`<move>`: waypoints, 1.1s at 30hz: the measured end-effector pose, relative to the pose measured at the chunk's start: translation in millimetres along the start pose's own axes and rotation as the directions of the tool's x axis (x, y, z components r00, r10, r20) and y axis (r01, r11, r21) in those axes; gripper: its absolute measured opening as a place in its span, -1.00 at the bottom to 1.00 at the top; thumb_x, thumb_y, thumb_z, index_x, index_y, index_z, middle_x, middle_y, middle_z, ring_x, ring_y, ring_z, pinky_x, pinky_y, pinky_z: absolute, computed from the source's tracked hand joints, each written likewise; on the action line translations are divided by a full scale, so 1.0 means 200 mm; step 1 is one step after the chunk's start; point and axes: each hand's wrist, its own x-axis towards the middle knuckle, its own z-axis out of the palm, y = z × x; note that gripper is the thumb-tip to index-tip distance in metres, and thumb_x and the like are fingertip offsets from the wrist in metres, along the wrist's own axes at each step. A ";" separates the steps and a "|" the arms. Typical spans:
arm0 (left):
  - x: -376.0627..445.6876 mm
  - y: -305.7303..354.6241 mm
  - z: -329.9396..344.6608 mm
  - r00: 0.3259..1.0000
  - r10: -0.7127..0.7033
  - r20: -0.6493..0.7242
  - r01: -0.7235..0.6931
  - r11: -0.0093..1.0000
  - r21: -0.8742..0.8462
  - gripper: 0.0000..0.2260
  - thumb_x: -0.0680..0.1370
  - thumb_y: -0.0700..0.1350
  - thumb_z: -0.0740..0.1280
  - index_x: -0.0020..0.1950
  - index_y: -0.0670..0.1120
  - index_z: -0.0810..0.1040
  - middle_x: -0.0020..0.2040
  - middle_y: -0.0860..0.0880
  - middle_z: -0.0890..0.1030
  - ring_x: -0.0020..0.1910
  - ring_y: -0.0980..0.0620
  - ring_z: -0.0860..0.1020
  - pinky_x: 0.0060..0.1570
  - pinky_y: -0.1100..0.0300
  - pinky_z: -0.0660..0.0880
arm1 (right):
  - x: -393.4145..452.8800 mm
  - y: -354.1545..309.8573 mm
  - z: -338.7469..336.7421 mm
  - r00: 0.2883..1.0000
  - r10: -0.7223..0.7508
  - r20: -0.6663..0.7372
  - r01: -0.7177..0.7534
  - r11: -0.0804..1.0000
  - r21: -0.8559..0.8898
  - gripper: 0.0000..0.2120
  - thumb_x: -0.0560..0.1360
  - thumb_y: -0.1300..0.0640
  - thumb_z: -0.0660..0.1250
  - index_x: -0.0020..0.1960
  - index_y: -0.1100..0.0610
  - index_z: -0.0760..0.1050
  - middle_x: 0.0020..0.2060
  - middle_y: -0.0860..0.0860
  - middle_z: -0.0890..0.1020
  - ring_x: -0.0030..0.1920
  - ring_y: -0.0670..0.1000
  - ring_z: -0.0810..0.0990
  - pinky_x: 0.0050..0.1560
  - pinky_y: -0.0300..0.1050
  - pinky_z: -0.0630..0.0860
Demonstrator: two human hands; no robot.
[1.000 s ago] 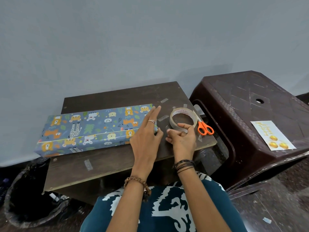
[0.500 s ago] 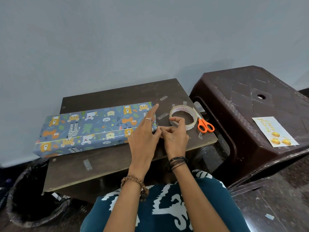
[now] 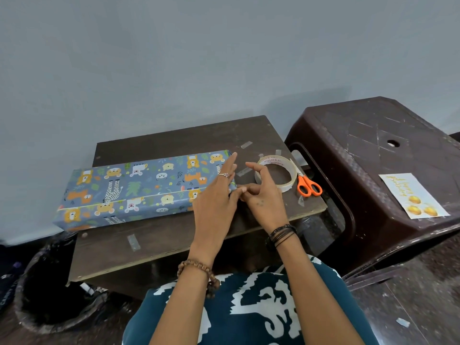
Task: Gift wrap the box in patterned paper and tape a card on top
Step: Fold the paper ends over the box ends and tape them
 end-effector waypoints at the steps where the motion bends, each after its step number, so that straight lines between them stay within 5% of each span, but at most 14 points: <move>1: 0.00 0.00 0.00 1.000 0.000 0.003 0.000 1.000 0.001 -0.44 0.55 -0.02 0.27 0.48 0.21 0.10 0.34 0.25 0.42 0.28 0.29 0.41 0.00 0.32 0.48 | -0.01 0.00 0.00 1.000 0.012 0.028 -0.012 1.000 0.021 -0.48 0.47 0.35 0.29 0.34 0.00 0.28 -0.20 0.03 0.70 -0.10 -0.10 0.62 -0.07 -0.48 0.42; 4: 0.00 0.02 -0.01 1.000 -0.009 0.013 0.009 1.000 -0.013 -0.51 0.58 0.08 0.18 0.49 0.17 0.13 0.35 0.19 0.43 0.28 0.24 0.43 -0.02 0.39 0.36 | -0.05 -0.02 -0.01 0.994 0.030 0.104 -0.039 0.995 0.088 -0.41 0.45 0.42 0.25 0.35 -0.02 0.24 -0.05 0.04 0.68 0.02 -0.09 0.61 0.05 -0.35 0.47; 7: -0.01 0.05 -0.02 0.999 -0.034 0.019 0.035 0.998 -0.052 -0.55 0.59 0.13 0.10 0.48 0.19 0.15 0.37 0.16 0.41 0.28 0.21 0.42 0.01 0.39 0.27 | -0.07 -0.03 0.02 0.993 -0.011 0.115 0.008 1.000 0.024 -0.36 0.42 0.45 0.24 0.38 0.01 0.18 -0.13 -0.04 0.66 -0.02 0.02 0.64 0.02 -0.19 0.54; 14: -0.02 0.03 -0.17 0.993 -0.108 0.042 0.116 0.920 -0.374 -0.59 0.60 -0.08 0.20 0.45 0.09 0.27 0.30 0.19 0.40 0.27 0.31 0.35 0.24 0.37 0.32 | -0.08 -0.01 0.13 0.994 -0.105 0.028 0.108 0.967 -0.231 -0.43 0.51 0.12 0.32 0.44 -0.03 0.17 0.05 0.08 0.56 0.08 0.06 0.52 0.02 -0.10 0.44; 17: -0.04 -0.10 -0.28 0.994 -0.090 -0.063 0.079 0.985 -0.156 -0.55 0.57 -0.14 0.25 0.45 0.06 0.26 0.48 0.12 0.22 0.43 0.26 0.12 0.43 0.18 0.14 | -0.05 0.01 0.13 0.997 -0.062 0.034 0.069 0.964 -0.257 -0.42 0.53 0.02 0.28 0.48 -0.05 0.12 0.14 0.09 0.49 0.16 0.05 0.46 0.08 -0.12 0.39; 20: -0.06 -0.26 -0.37 0.978 -0.147 -0.151 0.176 0.963 0.205 -0.44 0.49 0.00 0.36 0.45 0.01 0.27 0.54 0.00 0.01 0.49 0.09 -0.21 0.42 0.03 -0.32 | -0.03 0.01 0.14 0.998 -0.054 0.027 0.059 0.957 -0.283 -0.42 0.53 -0.01 0.28 0.47 -0.01 0.11 0.18 0.10 0.48 0.18 0.07 0.45 0.13 -0.06 0.40; 23: -0.12 -0.33 -0.46 0.894 -0.307 -0.328 0.387 0.896 0.217 -0.36 0.42 0.18 0.36 0.45 0.01 0.29 0.55 -0.11 -0.02 0.50 -0.10 -0.24 0.37 -0.12 -0.36 | -0.02 0.03 0.14 0.999 -0.039 0.010 0.041 0.967 -0.251 -0.52 0.52 0.01 0.30 0.38 0.01 0.22 0.18 0.07 0.50 0.19 0.04 0.46 0.13 -0.05 0.43; 28: -0.21 -0.40 -0.54 0.607 -0.562 -0.561 0.689 0.724 0.020 -0.37 0.53 0.17 0.22 0.50 -0.10 0.16 0.52 -0.25 -0.03 0.49 -0.25 -0.20 0.38 -0.24 -0.27 | 0.00 0.05 0.14 1.000 -0.029 0.002 0.029 0.986 -0.165 -0.63 0.49 0.02 0.35 0.23 0.01 0.32 0.15 0.01 0.56 0.18 0.01 0.50 0.18 0.01 0.46; 30: -0.22 -0.42 -0.55 0.513 -0.659 -0.550 0.740 0.664 -0.106 -0.34 0.53 0.13 0.27 0.51 -0.11 0.09 0.52 -0.25 -0.04 0.49 -0.26 -0.15 0.42 -0.21 -0.19 | 0.00 0.04 0.14 0.999 -0.047 0.000 0.046 0.988 -0.150 -0.64 0.49 0.06 0.36 0.23 0.04 0.35 0.11 -0.05 0.55 0.15 -0.04 0.49 0.17 -0.08 0.45; 33: -0.23 -0.42 -0.55 0.496 -0.698 -0.517 0.680 0.682 -0.269 -0.33 0.51 0.06 0.32 0.49 -0.14 0.11 0.50 -0.23 0.05 0.45 -0.27 0.08 0.40 -0.14 0.10 | 0.01 0.02 0.14 0.998 -0.055 -0.015 0.053 0.996 -0.078 -0.65 0.47 0.14 0.39 0.21 0.07 0.40 0.06 -0.13 0.54 0.06 -0.19 0.49 0.13 -0.27 0.40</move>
